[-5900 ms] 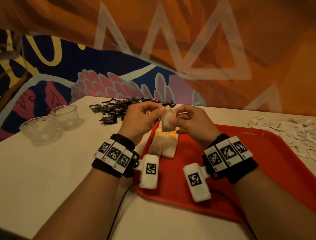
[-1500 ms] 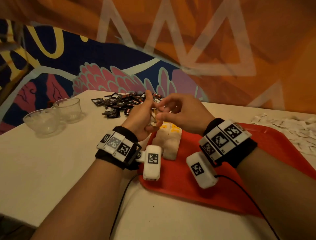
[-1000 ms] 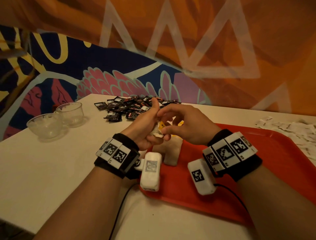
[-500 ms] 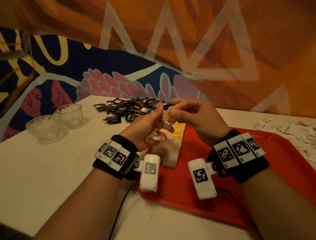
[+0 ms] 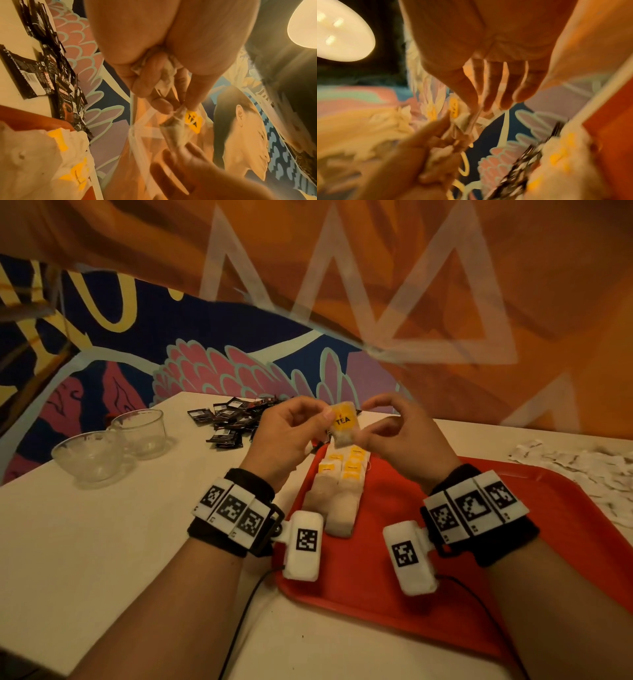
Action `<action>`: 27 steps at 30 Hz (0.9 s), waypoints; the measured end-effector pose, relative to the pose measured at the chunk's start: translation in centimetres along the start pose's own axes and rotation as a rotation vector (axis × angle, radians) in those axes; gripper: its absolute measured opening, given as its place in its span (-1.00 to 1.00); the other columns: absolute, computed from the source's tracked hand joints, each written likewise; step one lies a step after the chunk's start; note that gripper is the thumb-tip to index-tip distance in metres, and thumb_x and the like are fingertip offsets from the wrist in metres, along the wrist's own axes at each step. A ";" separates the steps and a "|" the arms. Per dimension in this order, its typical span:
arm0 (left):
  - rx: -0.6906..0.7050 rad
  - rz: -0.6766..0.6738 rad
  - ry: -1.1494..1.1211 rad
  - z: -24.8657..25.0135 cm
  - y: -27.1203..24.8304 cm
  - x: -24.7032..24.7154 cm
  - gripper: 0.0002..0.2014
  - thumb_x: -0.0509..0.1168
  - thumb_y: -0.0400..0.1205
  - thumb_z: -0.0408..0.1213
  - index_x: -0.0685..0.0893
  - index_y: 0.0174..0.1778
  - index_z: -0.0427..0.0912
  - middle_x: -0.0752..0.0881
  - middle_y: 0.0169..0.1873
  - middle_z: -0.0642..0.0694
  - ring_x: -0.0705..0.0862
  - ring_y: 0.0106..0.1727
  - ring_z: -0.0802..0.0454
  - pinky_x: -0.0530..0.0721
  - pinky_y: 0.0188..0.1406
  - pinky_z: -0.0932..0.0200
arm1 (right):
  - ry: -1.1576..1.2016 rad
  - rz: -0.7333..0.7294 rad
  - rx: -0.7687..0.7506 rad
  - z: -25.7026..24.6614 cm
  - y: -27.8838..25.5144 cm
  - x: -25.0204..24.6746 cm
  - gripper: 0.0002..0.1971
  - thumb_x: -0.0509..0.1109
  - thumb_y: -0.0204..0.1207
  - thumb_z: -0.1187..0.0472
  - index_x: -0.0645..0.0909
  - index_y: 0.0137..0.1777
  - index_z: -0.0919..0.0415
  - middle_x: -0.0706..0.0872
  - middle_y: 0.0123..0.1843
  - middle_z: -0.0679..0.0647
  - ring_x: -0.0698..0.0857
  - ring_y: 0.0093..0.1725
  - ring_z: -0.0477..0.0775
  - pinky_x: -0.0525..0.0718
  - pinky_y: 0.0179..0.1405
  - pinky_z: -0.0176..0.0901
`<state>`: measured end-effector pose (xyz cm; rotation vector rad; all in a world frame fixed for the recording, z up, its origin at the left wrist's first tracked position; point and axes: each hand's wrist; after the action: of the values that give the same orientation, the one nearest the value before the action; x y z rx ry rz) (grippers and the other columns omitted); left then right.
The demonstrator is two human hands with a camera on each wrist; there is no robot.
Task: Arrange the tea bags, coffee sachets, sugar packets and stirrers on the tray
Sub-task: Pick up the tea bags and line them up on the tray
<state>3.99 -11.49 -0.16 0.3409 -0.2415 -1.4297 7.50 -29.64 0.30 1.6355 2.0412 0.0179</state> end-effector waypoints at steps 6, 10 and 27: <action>0.067 -0.033 0.112 -0.3 0.1 0.1 -0.89 0.38 0.68 -0.36 0.75 -0.07 -0.07 0.80 -0.24 0.05 0.75 -0.19 0.16 0.73 -0.13 0.27 | -0.048 -0.062 -0.025 -0.6 -0.4 0.1 -0.66 0.60 0.42 0.04 0.69 0.19 -0.10 0.76 0.20 -0.10 0.73 0.18 -0.08 0.71 0.21 0.05; 0.084 -0.017 0.135 -0.5 0.2 0.0 -0.86 0.37 0.68 -0.38 0.76 -0.10 -0.03 0.79 -0.24 0.06 0.74 -0.18 0.17 0.73 -0.08 0.26 | -0.141 -0.077 -0.108 -0.7 -0.5 0.9 -0.96 0.56 0.49 0.08 0.75 -0.15 -0.05 0.84 -0.16 -0.06 0.81 -0.12 -0.09 0.77 0.05 0.01; 0.143 -0.097 0.260 -0.5 0.3 -0.3 -0.88 0.45 0.62 -0.35 0.78 -0.03 -0.02 0.83 -0.14 0.05 0.81 -0.05 0.12 0.79 0.03 0.14 | -0.151 -0.112 -0.060 -0.3 -0.7 1.3 -0.87 0.63 0.42 0.13 0.75 -0.08 0.06 0.84 -0.23 -0.04 0.80 -0.24 -0.14 0.74 -0.10 -0.15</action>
<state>4.41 -11.12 -0.52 0.6583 -0.1164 -1.4499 6.63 -28.55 -0.19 1.4395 1.9940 -0.0812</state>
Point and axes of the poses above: each hand's wrist, its own y-axis towards the middle knuckle, its own x-axis out of the palm, z = x × y
